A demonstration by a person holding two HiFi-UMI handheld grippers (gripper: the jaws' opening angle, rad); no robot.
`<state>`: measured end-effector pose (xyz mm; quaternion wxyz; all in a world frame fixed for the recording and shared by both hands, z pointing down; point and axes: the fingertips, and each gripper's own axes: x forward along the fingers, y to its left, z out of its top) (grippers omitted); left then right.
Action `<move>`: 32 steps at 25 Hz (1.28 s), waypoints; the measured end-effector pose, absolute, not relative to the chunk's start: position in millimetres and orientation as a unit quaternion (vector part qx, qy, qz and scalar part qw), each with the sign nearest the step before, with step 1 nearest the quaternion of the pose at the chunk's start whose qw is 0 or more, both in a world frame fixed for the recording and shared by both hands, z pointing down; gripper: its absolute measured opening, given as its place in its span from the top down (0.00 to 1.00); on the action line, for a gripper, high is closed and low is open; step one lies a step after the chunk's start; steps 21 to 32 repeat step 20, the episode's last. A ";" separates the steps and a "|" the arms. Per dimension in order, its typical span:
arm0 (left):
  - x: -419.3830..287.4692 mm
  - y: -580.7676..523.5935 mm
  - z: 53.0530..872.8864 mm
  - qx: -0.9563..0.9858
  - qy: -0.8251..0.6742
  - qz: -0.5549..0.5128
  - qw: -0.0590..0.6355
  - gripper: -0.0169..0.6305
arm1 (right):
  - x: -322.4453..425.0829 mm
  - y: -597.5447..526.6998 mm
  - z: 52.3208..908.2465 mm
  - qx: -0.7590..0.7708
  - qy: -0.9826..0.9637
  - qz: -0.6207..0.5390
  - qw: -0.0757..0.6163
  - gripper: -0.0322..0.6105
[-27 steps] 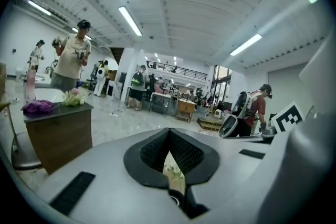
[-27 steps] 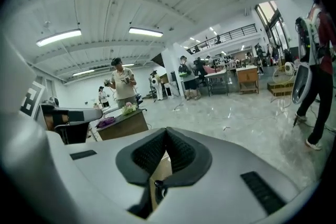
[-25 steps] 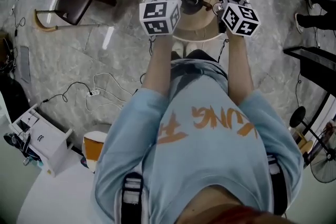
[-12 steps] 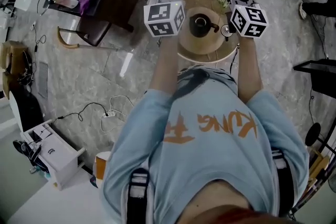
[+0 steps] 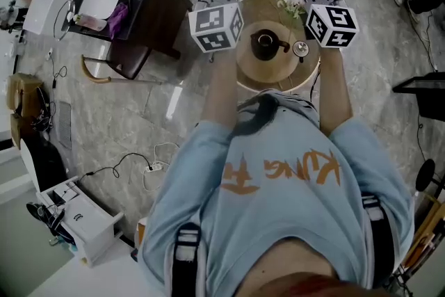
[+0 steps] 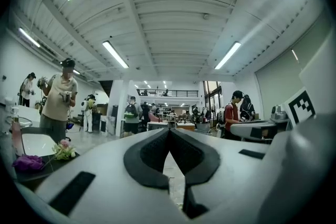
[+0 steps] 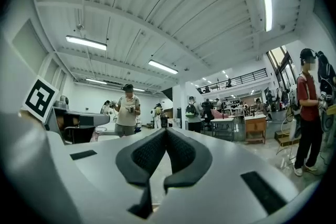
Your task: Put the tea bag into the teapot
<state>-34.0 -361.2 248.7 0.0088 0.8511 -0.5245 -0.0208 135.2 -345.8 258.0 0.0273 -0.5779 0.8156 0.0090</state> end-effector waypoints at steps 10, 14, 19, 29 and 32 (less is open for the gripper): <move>-34.2 -370.7 251.0 0.847 -0.531 -0.019 0.004 0.94 | 131.4 -358.0 249.8 -0.572 0.820 0.023 0.008 0.93; -32.9 -372.1 249.2 0.847 -0.531 -0.023 0.005 0.94 | 130.9 -360.5 252.1 -0.571 0.820 0.025 0.001 0.93; -33.8 -372.4 253.7 0.846 -0.533 -0.020 0.006 0.94 | 130.1 -362.1 254.7 -0.570 0.821 0.025 0.001 0.93; -33.9 -372.6 254.4 0.846 -0.533 -0.020 0.006 0.93 | 130.1 -362.5 254.8 -0.570 0.821 0.026 0.001 0.93; -33.9 -372.6 254.4 0.846 -0.533 -0.020 0.006 0.93 | 130.1 -362.5 254.8 -0.570 0.821 0.026 0.001 0.93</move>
